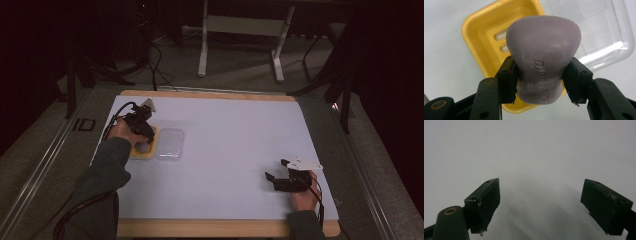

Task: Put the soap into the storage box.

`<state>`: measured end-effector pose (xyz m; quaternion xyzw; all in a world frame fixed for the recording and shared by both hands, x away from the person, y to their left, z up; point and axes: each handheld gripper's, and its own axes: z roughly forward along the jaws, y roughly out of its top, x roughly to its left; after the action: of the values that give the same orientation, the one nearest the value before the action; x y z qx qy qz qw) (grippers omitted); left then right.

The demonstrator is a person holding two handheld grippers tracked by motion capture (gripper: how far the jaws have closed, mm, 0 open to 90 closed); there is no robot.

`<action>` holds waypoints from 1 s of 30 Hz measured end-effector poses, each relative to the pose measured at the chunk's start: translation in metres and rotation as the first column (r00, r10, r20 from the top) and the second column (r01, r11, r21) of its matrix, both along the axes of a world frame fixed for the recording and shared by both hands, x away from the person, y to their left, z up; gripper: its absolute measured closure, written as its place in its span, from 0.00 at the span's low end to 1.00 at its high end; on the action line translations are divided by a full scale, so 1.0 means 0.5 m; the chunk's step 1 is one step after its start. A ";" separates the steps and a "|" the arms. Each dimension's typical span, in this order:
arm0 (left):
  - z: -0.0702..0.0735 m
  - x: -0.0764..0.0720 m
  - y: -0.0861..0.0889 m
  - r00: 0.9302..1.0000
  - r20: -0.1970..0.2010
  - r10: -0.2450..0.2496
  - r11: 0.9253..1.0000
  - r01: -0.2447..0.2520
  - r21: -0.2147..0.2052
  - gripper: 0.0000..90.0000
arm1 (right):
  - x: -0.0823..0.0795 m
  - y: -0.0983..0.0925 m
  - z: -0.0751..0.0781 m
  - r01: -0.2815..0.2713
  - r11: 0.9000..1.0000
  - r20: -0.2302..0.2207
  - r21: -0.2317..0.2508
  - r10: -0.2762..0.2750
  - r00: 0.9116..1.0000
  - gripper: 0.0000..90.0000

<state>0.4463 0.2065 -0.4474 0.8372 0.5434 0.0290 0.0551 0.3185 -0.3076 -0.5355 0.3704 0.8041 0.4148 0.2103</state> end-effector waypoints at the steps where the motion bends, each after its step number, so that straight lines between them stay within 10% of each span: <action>1: -0.002 0.003 0.001 1.000 -0.002 0.008 1.000 -0.008 0.008 0.55 | 0.000 0.000 0.000 0.000 1.000 0.000 0.000 0.000 1.000 0.17; 30: -0.049 0.037 0.012 0.994 -0.058 0.098 0.995 -0.096 0.031 0.55 | 0.000 0.001 0.000 -0.005 1.000 0.003 -0.006 0.005 1.000 0.17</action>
<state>0.4645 0.2127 -0.4719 0.8109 0.5845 0.0146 0.0256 0.3183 -0.3071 -0.5355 0.3671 0.8059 0.4136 0.2116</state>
